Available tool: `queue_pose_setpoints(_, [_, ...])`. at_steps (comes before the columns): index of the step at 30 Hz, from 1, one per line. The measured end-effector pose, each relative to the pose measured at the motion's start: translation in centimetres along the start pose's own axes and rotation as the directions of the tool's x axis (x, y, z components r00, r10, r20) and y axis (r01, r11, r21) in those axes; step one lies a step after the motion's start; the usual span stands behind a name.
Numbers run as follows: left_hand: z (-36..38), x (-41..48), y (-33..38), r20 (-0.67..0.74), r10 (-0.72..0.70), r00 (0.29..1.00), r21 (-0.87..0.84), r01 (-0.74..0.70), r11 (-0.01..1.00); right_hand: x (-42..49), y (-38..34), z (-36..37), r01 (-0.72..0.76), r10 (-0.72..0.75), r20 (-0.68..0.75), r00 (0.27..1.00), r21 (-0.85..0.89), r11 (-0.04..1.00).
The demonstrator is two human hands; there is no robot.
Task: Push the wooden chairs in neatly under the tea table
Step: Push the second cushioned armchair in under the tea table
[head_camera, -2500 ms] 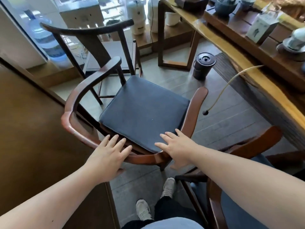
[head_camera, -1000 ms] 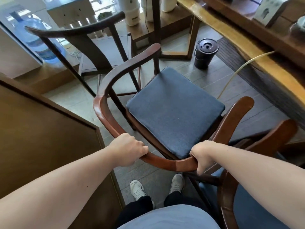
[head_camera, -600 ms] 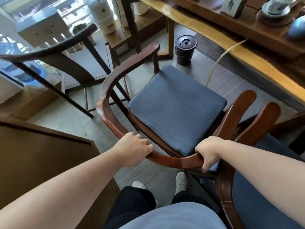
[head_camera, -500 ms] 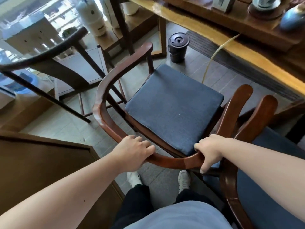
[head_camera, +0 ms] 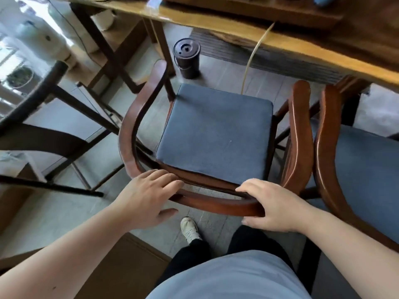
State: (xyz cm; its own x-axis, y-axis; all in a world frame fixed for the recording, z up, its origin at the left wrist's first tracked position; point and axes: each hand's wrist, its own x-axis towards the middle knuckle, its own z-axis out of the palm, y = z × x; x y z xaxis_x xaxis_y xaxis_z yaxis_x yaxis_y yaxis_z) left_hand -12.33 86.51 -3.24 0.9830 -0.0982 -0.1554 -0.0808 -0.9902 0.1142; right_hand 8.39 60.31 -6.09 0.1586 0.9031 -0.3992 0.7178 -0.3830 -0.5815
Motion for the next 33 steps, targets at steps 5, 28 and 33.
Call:
queue_pose_setpoints(5, [0.5,0.2,-2.4,0.034,0.025,0.999,0.024,-0.026,0.999,0.2,-1.9,3.5,-0.019,0.028,-0.204,0.978,0.043,0.999])
queue_pose_setpoints(28, [3.7,3.1,-14.8,-0.061,0.309,0.949,-0.064,-0.313,0.948,8.0,-6.8,7.4,-0.376,0.225,-0.587,0.778,-0.147,0.915])
queue_pose_setpoints(33, [3.3,4.0,-17.7,-0.063,0.304,0.951,-0.066,-0.308,0.949,10.3,-6.9,6.5,-0.333,0.144,-0.596,0.79,-0.219,0.917])
